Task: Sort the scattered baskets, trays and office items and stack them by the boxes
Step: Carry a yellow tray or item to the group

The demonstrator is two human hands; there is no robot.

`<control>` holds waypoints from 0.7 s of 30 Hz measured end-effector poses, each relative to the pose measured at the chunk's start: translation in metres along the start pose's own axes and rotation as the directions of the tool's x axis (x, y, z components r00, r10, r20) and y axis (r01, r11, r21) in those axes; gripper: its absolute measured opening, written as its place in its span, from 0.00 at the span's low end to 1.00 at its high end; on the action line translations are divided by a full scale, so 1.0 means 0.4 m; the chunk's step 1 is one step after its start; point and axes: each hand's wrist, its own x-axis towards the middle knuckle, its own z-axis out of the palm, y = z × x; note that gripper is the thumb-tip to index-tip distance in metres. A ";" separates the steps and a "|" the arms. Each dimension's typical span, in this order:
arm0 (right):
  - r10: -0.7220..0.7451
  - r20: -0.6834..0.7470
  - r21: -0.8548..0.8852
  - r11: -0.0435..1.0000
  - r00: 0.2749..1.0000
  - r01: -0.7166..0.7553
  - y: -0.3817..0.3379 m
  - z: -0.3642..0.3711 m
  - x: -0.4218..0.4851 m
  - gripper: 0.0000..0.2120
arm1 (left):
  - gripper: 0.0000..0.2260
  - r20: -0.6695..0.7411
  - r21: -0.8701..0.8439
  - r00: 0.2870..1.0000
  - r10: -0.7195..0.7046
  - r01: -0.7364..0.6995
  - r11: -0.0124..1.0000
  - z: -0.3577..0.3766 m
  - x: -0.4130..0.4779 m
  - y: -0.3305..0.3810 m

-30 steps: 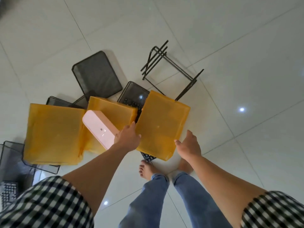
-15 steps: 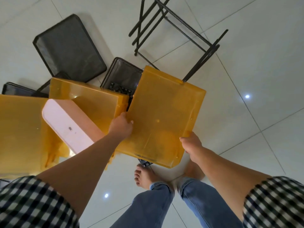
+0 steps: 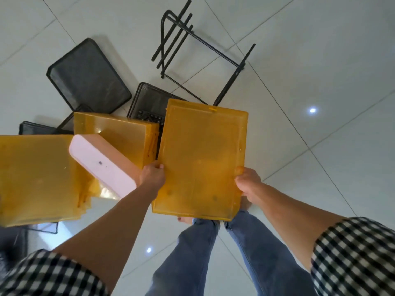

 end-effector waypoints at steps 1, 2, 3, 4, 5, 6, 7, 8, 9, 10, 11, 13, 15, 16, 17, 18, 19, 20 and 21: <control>-0.017 -0.019 -0.023 1.000 1.000 0.017 0.010 -0.017 -0.039 0.13 | 0.18 0.001 -0.014 1.000 -0.005 0.005 1.000 -0.011 -0.040 -0.002; -0.026 -0.027 -0.065 0.998 0.999 0.024 0.017 -0.040 -0.083 0.14 | 0.18 0.008 -0.018 1.000 -0.005 0.005 1.000 -0.028 -0.094 0.000; -0.046 -0.035 -0.093 0.995 0.998 0.043 0.019 -0.064 -0.128 0.14 | 0.18 0.016 -0.035 1.000 -0.002 0.002 0.999 -0.048 -0.148 0.008; -0.065 -0.044 -0.115 0.991 0.997 0.060 0.017 -0.088 -0.168 0.13 | 0.19 0.004 -0.065 1.000 -0.007 0.007 0.998 -0.068 -0.192 0.023; -0.092 -0.046 -0.130 0.988 0.995 0.085 0.017 -0.111 -0.209 0.12 | 0.19 0.005 -0.090 1.000 -0.016 0.017 0.996 -0.085 -0.235 0.039; -0.113 -0.040 -0.145 0.984 0.993 0.106 0.015 -0.133 -0.253 0.11 | 0.19 0.006 -0.107 1.000 -0.022 0.022 0.994 -0.101 -0.280 0.054; -0.137 -0.038 -0.158 0.979 0.990 0.130 0.011 -0.155 -0.291 0.11 | 0.19 0.002 -0.120 1.000 -0.020 0.020 0.993 -0.119 -0.323 0.067; -0.160 -0.047 -0.160 0.976 0.986 0.151 0.008 -0.181 -0.329 0.10 | 0.19 -0.004 -0.135 1.000 -0.011 0.010 0.991 -0.137 -0.363 0.077; -0.186 -0.056 -0.168 0.970 0.981 0.174 0.005 -0.207 -0.361 0.09 | 0.19 -0.014 -0.153 1.000 -0.001 -0.001 0.988 -0.155 -0.403 0.091; -0.214 -0.062 -0.177 0.964 0.975 0.200 0.001 -0.234 -0.396 0.09 | 0.19 -0.024 -0.170 0.999 0.025 -0.028 0.985 -0.171 -0.438 0.104; -0.246 -0.072 -0.182 0.956 0.967 0.229 0.000 -0.260 -0.429 0.10 | 0.19 -0.029 -0.192 0.999 0.030 -0.035 0.981 -0.189 -0.479 0.119; -0.319 -0.094 -0.174 0.938 0.943 0.300 -0.005 -0.313 -0.490 0.12 | 0.19 -0.061 -0.232 0.998 0.031 -0.044 0.972 -0.222 -0.549 0.144; -0.387 -0.109 -0.124 0.919 0.916 0.374 -0.016 -0.363 -0.557 0.13 | 0.19 -0.079 -0.282 0.997 0.019 -0.040 0.959 -0.255 -0.620 0.174; -0.406 -0.108 -0.078 0.913 0.907 0.400 -0.023 -0.387 -0.589 0.16 | 0.19 -0.087 -0.301 0.996 0.013 -0.039 0.953 -0.269 -0.650 0.187; -0.412 -0.099 -0.015 0.911 0.906 0.413 -0.029 -0.409 -0.620 0.18 | 0.20 -0.091 -0.316 0.996 0.008 -0.037 0.948 -0.282 -0.680 0.199; -0.408 -0.076 0.056 0.909 0.910 0.413 -0.037 -0.429 -0.649 0.20 | 0.21 -0.099 -0.332 0.995 0.005 -0.038 0.943 -0.294 -0.708 0.211; -0.405 -0.051 0.119 0.905 0.913 0.408 -0.044 -0.447 -0.676 0.20 | 0.21 -0.104 -0.349 0.995 -0.002 -0.035 0.936 -0.305 -0.737 0.224; -0.411 -0.039 0.148 0.899 0.911 0.412 -0.051 -0.462 -0.701 0.19 | 0.21 -0.111 -0.364 0.994 -0.004 -0.037 0.930 -0.317 -0.762 0.234; -0.424 -0.046 0.148 0.893 0.905 0.426 -0.057 -0.476 -0.723 0.18 | 0.22 -0.114 -0.378 0.993 0.002 -0.045 0.925 -0.327 -0.787 0.244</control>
